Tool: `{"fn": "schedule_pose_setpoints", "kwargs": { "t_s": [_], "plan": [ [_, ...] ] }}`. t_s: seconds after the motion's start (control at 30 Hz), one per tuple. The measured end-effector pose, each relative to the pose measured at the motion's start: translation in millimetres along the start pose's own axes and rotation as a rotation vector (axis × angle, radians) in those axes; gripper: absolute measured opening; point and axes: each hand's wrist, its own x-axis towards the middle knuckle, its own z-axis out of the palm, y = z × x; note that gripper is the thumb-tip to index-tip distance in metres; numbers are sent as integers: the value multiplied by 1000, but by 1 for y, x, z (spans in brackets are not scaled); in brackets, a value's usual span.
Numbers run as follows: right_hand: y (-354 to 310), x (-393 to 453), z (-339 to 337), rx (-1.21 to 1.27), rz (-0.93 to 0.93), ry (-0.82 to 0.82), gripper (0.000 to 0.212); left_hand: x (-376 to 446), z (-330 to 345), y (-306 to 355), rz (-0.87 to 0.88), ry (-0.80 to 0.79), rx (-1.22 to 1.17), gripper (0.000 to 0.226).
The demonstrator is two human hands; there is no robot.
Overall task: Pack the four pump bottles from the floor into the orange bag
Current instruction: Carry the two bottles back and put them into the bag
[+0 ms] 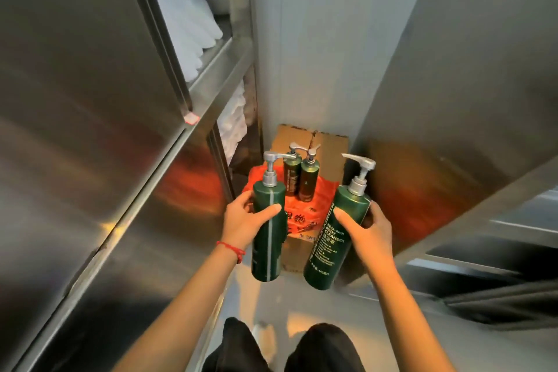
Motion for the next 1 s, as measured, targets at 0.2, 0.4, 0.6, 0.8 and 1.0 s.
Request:
{"fn": "schedule_pose_setpoints", "kwargs": {
  "t_s": [0.2,0.4,0.6,0.8,1.0],
  "plan": [
    [12,45,23,-19,-2,-6,50,58,8,-9,-9,-8,28,47],
    [29,87,39,-29,43,-33,60,99,21,-22,-27,32,46,62],
    [52,113,57,-42,66,24,64,134,33,-46,-87,44,14,63],
    [78,129,80,-84,76,42,63,163,39,-75,-115,-5,38,59],
    [101,134,102,-87,106,60,61,173,42,-97,-77,-36,91,57]
  ]
}}
